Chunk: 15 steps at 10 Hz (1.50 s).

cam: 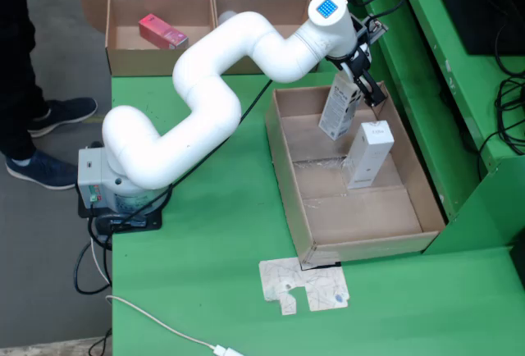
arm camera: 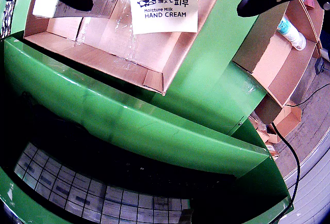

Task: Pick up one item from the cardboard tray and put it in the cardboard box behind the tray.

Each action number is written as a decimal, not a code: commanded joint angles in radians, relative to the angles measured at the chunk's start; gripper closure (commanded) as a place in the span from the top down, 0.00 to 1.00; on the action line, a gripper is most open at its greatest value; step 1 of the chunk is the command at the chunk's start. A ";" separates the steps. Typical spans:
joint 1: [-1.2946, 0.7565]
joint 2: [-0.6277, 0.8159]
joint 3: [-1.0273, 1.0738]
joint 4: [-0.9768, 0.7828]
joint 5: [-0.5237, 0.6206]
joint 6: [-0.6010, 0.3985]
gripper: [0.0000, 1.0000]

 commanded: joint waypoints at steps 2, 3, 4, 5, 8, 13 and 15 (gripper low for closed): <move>-0.001 0.039 0.026 0.014 0.004 0.003 1.00; 0.001 0.041 0.026 0.010 0.002 0.004 1.00; 0.003 0.036 0.026 0.021 -0.004 0.005 1.00; 0.003 0.034 0.026 0.025 -0.006 0.006 1.00; 0.003 0.032 0.026 0.020 -0.002 0.007 1.00; 0.007 0.017 0.026 0.039 -0.007 0.015 1.00; 0.005 0.001 0.026 0.053 -0.006 0.017 1.00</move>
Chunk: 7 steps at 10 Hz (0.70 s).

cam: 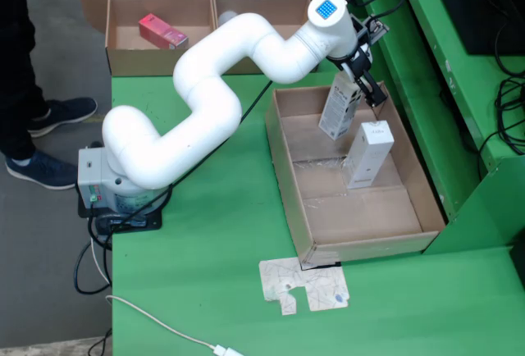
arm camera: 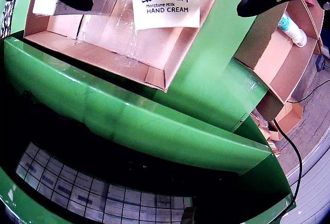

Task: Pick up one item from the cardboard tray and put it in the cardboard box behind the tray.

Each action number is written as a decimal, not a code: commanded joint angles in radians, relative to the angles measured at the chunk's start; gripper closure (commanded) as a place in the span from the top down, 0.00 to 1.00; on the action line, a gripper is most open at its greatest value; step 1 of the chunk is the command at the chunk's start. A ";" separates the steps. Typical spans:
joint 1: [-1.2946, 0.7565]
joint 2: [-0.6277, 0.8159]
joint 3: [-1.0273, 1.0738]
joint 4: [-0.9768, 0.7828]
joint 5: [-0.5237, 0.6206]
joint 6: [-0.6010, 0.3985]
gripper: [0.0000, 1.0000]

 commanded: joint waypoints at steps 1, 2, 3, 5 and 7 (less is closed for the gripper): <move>0.004 0.001 0.026 0.049 -0.008 0.007 1.00; 0.004 0.001 0.026 0.052 -0.010 0.007 1.00; 0.003 0.003 0.026 0.047 -0.009 0.008 1.00; 0.004 -0.004 0.026 0.068 -0.022 0.009 1.00; 0.000 0.007 0.026 0.033 -0.003 0.009 1.00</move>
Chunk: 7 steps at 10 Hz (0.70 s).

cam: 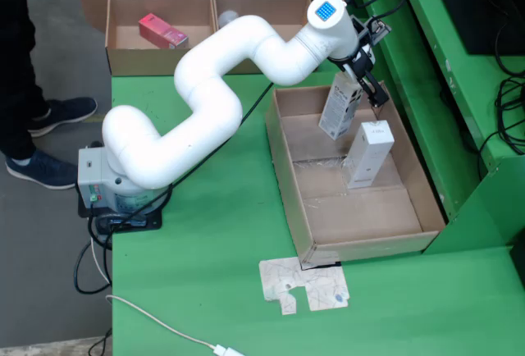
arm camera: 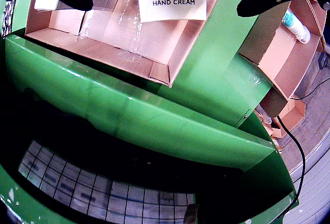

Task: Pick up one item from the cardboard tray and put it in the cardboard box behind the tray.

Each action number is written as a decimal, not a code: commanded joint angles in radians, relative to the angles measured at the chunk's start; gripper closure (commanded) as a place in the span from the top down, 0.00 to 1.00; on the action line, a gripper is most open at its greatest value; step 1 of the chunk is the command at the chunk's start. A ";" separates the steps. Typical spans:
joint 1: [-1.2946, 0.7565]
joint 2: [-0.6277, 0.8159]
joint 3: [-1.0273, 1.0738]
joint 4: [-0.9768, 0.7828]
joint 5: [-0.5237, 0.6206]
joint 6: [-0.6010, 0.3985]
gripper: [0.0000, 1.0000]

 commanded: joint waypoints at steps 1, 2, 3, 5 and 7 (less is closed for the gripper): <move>-0.002 0.039 0.026 -0.041 0.028 0.006 1.00; -0.003 0.048 0.026 -0.075 0.041 0.006 1.00; -0.003 0.052 0.026 -0.087 0.045 0.007 1.00; -0.002 0.055 0.026 -0.102 0.048 0.007 1.00; -0.004 0.055 0.026 -0.104 0.049 0.007 1.00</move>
